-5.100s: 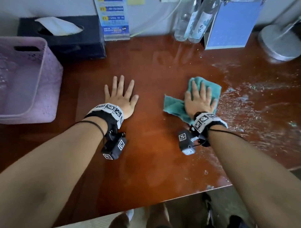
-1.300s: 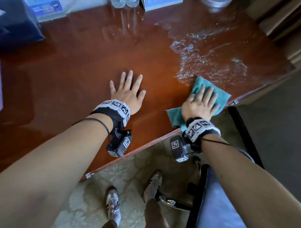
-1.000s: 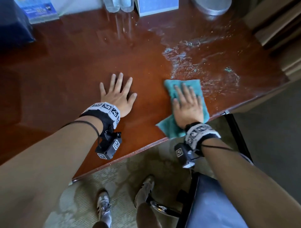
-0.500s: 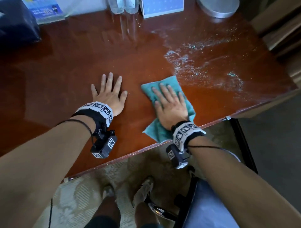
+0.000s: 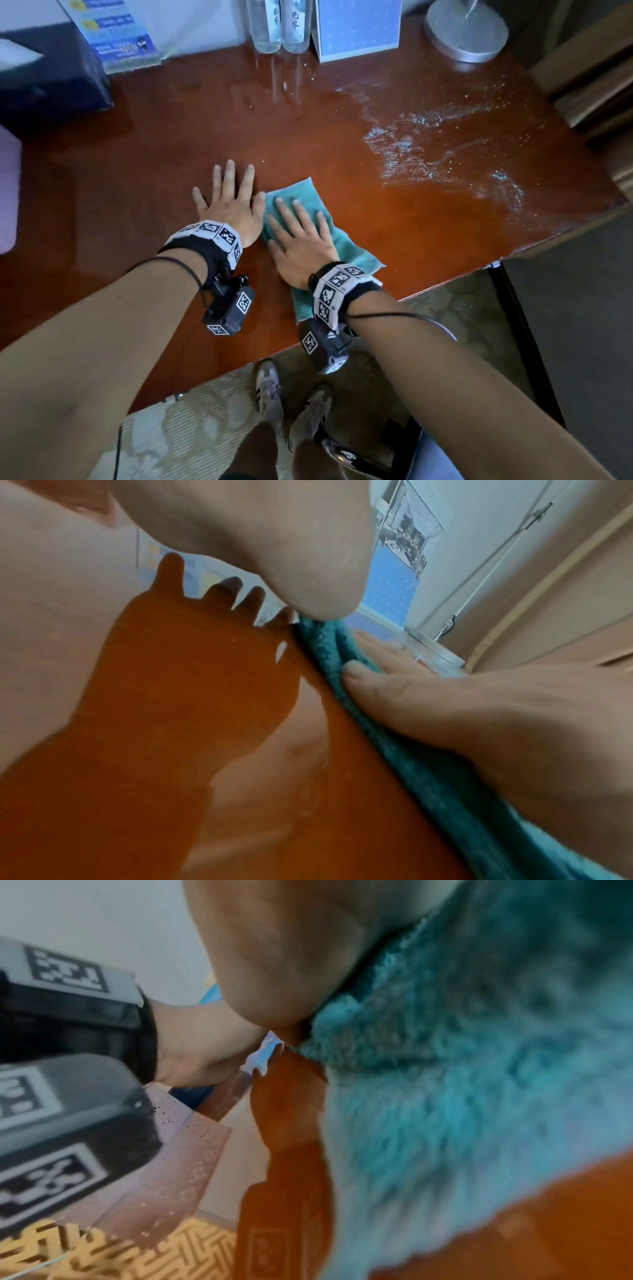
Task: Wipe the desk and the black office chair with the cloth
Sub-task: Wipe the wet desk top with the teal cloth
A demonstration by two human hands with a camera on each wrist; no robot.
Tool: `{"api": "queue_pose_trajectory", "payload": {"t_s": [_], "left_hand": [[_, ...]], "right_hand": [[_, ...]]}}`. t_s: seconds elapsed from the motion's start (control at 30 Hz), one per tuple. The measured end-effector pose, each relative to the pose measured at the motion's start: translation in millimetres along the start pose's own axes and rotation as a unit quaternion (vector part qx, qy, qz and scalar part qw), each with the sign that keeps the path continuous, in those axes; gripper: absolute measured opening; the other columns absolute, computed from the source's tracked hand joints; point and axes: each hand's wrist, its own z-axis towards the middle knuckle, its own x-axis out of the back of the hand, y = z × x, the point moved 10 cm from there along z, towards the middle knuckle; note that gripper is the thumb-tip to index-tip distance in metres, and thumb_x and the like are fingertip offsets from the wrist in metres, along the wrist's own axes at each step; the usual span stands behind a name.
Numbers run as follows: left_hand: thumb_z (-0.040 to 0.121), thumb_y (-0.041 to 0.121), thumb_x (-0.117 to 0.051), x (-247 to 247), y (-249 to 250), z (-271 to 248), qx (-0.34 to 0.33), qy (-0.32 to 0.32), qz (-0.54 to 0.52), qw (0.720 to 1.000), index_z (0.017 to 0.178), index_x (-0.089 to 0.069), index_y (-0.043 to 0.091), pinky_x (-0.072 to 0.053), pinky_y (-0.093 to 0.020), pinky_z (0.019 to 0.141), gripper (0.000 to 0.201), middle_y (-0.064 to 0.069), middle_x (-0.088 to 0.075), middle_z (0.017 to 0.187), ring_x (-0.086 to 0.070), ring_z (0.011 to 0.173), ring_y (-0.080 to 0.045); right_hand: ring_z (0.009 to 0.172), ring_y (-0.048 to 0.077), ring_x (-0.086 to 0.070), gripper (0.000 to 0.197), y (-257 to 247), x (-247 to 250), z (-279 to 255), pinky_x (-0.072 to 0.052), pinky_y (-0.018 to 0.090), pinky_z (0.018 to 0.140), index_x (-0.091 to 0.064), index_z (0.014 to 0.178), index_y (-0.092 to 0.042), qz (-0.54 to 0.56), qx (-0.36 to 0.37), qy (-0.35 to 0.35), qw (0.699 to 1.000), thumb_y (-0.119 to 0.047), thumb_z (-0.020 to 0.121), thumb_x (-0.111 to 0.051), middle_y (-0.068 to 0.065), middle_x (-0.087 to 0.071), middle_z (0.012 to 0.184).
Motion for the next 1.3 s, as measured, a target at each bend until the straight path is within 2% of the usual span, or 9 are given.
{"api": "queue_pose_trajectory", "payload": {"t_s": [0.1, 0.27, 0.37, 0.53, 0.7, 0.9, 1.03, 1.17, 1.3], "left_hand": [[0.098, 0.053, -0.010, 12.2, -17.9, 7.5, -0.001, 0.003, 0.009, 1.000, 0.152, 0.008, 0.036, 0.010, -0.053, 0.116, 0.059, 0.005, 0.021, 0.159, 0.022, 0.145, -0.016], [0.098, 0.054, -0.009, 28.9, -60.6, 14.9, 0.012, 0.003, 0.029, 0.999, 0.151, 0.011, 0.034, 0.008, -0.054, 0.116, 0.060, 0.004, 0.023, 0.158, 0.023, 0.145, -0.017], [0.099, 0.054, -0.009, 36.3, -85.9, 16.3, 0.022, 0.007, 0.027, 0.999, 0.151, 0.011, 0.034, 0.007, -0.054, 0.116, 0.060, 0.003, 0.023, 0.158, 0.022, 0.145, -0.018], [0.099, 0.054, -0.010, 44.4, -112.7, 26.6, 0.042, 0.005, 0.032, 0.999, 0.152, 0.008, 0.034, 0.007, -0.054, 0.116, 0.059, 0.005, 0.020, 0.159, 0.022, 0.145, -0.017], [0.099, 0.053, -0.012, 46.4, -93.0, 38.9, 0.016, 0.026, 0.022, 0.999, 0.152, 0.003, 0.036, 0.005, -0.054, 0.117, 0.057, 0.006, 0.014, 0.160, 0.017, 0.147, -0.016], [0.099, 0.054, -0.010, 37.6, -89.9, 40.7, 0.024, 0.008, 0.018, 1.000, 0.152, 0.007, 0.036, 0.008, -0.053, 0.116, 0.059, 0.006, 0.020, 0.159, 0.020, 0.146, -0.016], [0.099, 0.055, -0.012, 31.8, -87.5, 44.5, 0.044, 0.008, 0.007, 0.999, 0.152, 0.008, 0.037, 0.007, -0.054, 0.117, 0.059, 0.005, 0.020, 0.159, 0.020, 0.146, -0.017], [0.099, 0.053, -0.015, 27.6, -88.2, 43.5, 0.075, 0.024, 0.010, 0.997, 0.152, 0.004, 0.036, 0.004, -0.055, 0.117, 0.059, 0.004, 0.016, 0.160, 0.017, 0.147, -0.018], [0.099, 0.053, -0.015, 29.3, -81.6, 48.6, 0.106, 0.030, 0.008, 0.994, 0.152, 0.004, 0.035, 0.006, -0.055, 0.116, 0.060, 0.005, 0.016, 0.160, 0.018, 0.146, -0.018]], "right_hand": [[0.147, 0.011, 0.009, 0.052, 25.5, 9.3, 12.1, 0.007, 0.045, 0.118, -0.003, 0.151, -0.042, -0.002, -0.006, -0.003, 1.000, -0.042, 0.102, -0.020, -0.015, 0.007, 0.160], [0.146, 0.015, 0.016, 0.055, 171.9, 47.1, 7.8, 0.009, 0.048, 0.118, 0.009, 0.150, -0.042, 0.113, -0.344, 0.050, 0.931, -0.045, 0.101, -0.014, -0.011, 0.017, 0.159], [0.147, 0.021, 0.012, 0.056, 160.3, 45.3, 7.4, 0.006, 0.051, 0.117, 0.001, 0.153, -0.035, 0.156, -0.428, 0.104, 0.884, -0.041, 0.101, -0.019, -0.005, 0.011, 0.161], [0.148, 0.017, 0.007, 0.055, -33.7, 9.8, 68.2, 0.006, 0.049, 0.118, -0.005, 0.153, -0.035, 0.022, -0.091, 0.067, 0.993, -0.041, 0.101, -0.023, -0.008, 0.004, 0.161], [0.147, 0.010, 0.007, 0.051, -70.6, 6.3, 85.9, 0.006, 0.046, 0.119, -0.011, 0.152, -0.040, 0.005, 0.087, 0.007, 0.996, -0.045, 0.101, -0.020, -0.015, 0.000, 0.160], [0.147, 0.014, 0.011, 0.054, 151.2, 60.3, 59.5, 0.005, 0.047, 0.119, 0.002, 0.151, -0.043, 0.107, -0.329, 0.088, 0.934, -0.046, 0.100, -0.015, -0.012, 0.010, 0.160], [0.148, 0.022, -0.008, 0.053, 138.4, 65.9, 44.4, -0.003, 0.051, 0.116, -0.019, 0.152, -0.035, 0.110, -0.453, 0.233, 0.854, -0.039, 0.100, -0.020, -0.003, -0.012, 0.161], [0.148, 0.017, 0.011, 0.054, -3.9, 28.9, 107.0, 0.013, 0.047, 0.116, -0.002, 0.152, -0.038, 0.063, -0.147, 0.087, 0.983, -0.041, 0.100, -0.019, -0.011, 0.008, 0.160], [0.147, 0.010, 0.012, 0.052, -13.4, 34.0, 131.5, 0.011, 0.045, 0.118, -0.004, 0.151, -0.044, 0.014, 0.056, 0.007, 0.998, -0.045, 0.101, -0.018, -0.015, 0.006, 0.160]]}}
